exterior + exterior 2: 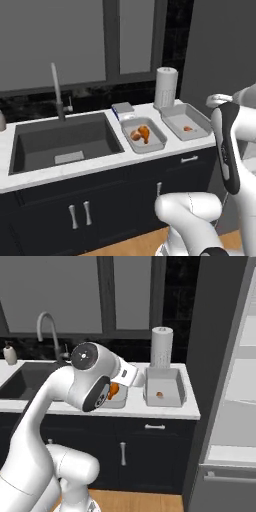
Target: Place one onion and one chicken drumstick in each tupperware on the nearby counter, to pack two identical lunches.
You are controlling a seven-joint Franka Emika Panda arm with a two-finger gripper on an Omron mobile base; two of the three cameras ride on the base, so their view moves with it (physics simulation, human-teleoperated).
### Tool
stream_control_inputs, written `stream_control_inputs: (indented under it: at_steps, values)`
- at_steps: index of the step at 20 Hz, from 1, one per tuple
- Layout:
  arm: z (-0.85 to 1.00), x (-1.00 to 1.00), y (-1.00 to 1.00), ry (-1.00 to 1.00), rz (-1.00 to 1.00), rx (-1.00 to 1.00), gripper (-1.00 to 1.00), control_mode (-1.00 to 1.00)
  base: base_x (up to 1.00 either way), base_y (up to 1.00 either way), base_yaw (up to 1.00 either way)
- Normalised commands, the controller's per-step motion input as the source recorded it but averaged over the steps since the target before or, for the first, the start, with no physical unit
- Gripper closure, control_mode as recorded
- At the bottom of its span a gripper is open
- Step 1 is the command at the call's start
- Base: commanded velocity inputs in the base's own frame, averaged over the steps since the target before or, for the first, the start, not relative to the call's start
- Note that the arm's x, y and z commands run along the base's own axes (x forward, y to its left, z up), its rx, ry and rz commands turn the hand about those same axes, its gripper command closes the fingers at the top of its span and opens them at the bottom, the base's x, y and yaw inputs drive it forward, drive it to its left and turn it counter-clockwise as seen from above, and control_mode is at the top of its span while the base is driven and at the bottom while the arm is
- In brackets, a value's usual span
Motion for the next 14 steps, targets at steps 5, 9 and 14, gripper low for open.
stream_control_inputs:
  at_steps: [5,9,14]
  values:
    - [0.0,0.0,0.0,0.0,0.0,0.0,1.0,1.0,0.64,-0.29,0.02]
    - [0.0,0.0,0.0,0.0,0.0,0.0,1.0,1.0,0.43,-0.37,0.05]
    - [0.0,0.0,0.0,0.0,0.0,0.0,1.0,1.0,0.5,-0.3,0.08]
